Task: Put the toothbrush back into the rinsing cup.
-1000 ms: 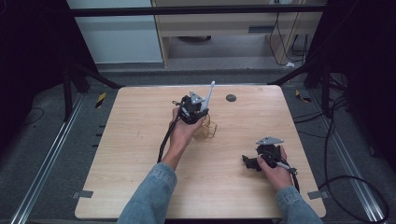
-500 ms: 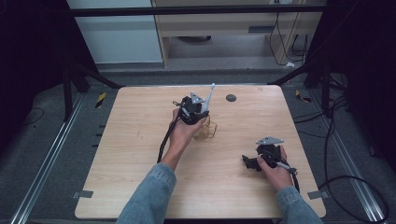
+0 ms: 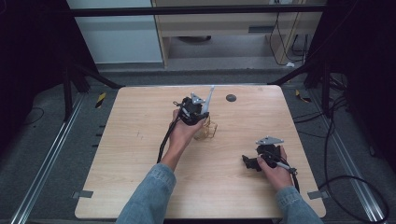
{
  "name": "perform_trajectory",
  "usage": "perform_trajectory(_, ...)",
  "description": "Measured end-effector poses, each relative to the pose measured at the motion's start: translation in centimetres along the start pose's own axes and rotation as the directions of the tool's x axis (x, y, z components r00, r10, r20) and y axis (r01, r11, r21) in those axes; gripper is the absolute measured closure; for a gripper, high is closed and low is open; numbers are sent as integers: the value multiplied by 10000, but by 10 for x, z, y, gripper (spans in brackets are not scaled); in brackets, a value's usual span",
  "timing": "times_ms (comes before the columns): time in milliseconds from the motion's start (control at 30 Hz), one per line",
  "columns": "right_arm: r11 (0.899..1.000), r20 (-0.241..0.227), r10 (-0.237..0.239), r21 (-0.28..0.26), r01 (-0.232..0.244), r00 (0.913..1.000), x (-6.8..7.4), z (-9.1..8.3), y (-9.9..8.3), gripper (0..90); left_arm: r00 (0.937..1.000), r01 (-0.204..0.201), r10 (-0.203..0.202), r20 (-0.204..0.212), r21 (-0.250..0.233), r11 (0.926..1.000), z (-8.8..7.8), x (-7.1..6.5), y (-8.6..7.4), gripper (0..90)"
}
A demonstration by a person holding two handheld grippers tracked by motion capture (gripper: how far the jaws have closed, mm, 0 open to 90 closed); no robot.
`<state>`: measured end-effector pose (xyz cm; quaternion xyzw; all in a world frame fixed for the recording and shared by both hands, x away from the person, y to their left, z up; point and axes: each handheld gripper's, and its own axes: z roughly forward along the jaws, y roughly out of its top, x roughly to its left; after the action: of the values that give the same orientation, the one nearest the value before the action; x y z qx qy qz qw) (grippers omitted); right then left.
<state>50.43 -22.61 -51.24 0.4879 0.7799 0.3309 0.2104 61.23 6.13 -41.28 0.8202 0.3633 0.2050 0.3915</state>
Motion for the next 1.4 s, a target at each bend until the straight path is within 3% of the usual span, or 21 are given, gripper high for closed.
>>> perform_trajectory(1200, 10000, 2, -3, -1, 3, 10000, 0, 0, 0, 3, 9999, 141, -142, 73, 18, 9999, 0, 2, 0, 654)
perform_trajectory(1400, 10000, 2, -4, -3, 4, 10000, 0, 0, 0, 4, 10000, 83, -83, 7, -34, 10000, -3, 2, 0, 618)
